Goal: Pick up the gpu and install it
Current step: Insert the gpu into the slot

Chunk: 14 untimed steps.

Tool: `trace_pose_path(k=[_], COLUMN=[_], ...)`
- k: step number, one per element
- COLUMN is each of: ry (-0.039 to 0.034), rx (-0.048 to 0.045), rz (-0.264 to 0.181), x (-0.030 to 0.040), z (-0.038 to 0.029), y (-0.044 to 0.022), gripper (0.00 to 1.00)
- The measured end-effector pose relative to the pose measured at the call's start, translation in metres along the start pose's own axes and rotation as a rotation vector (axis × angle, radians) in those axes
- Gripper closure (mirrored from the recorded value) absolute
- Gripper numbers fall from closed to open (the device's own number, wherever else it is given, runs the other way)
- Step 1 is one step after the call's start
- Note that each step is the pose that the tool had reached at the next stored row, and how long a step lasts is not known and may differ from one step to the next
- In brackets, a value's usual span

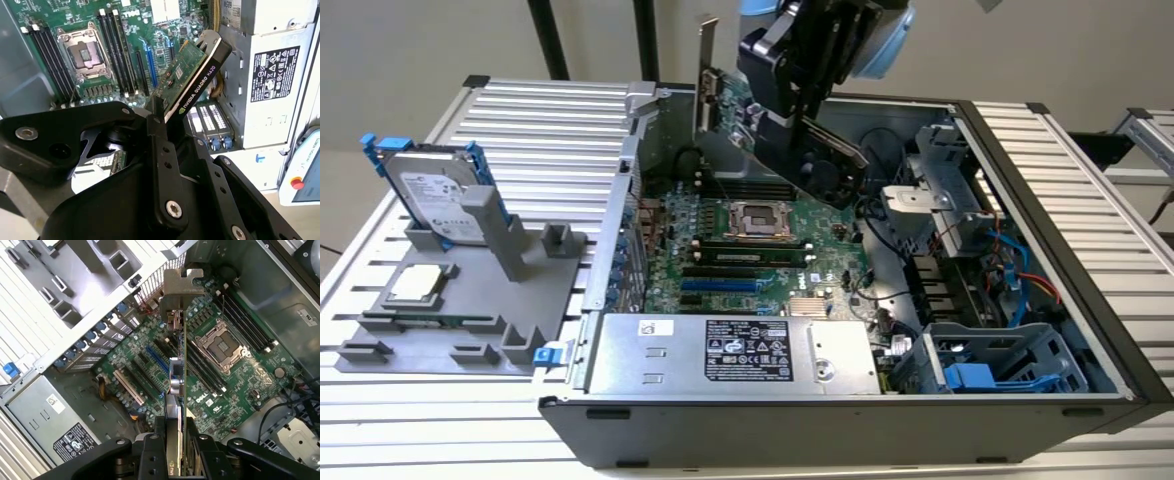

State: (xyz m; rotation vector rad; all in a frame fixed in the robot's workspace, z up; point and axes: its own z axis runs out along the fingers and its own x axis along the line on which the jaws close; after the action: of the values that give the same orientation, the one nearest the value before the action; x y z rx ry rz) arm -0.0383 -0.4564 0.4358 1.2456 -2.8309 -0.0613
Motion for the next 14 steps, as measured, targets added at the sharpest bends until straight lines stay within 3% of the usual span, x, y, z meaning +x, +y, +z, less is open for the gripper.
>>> trace_pose_path(k=[14], ry=[0.0033], rx=[0.0016], rz=[-0.057], x=[0.0000], z=[-0.0002], y=[0.0000], gripper=[1.00])
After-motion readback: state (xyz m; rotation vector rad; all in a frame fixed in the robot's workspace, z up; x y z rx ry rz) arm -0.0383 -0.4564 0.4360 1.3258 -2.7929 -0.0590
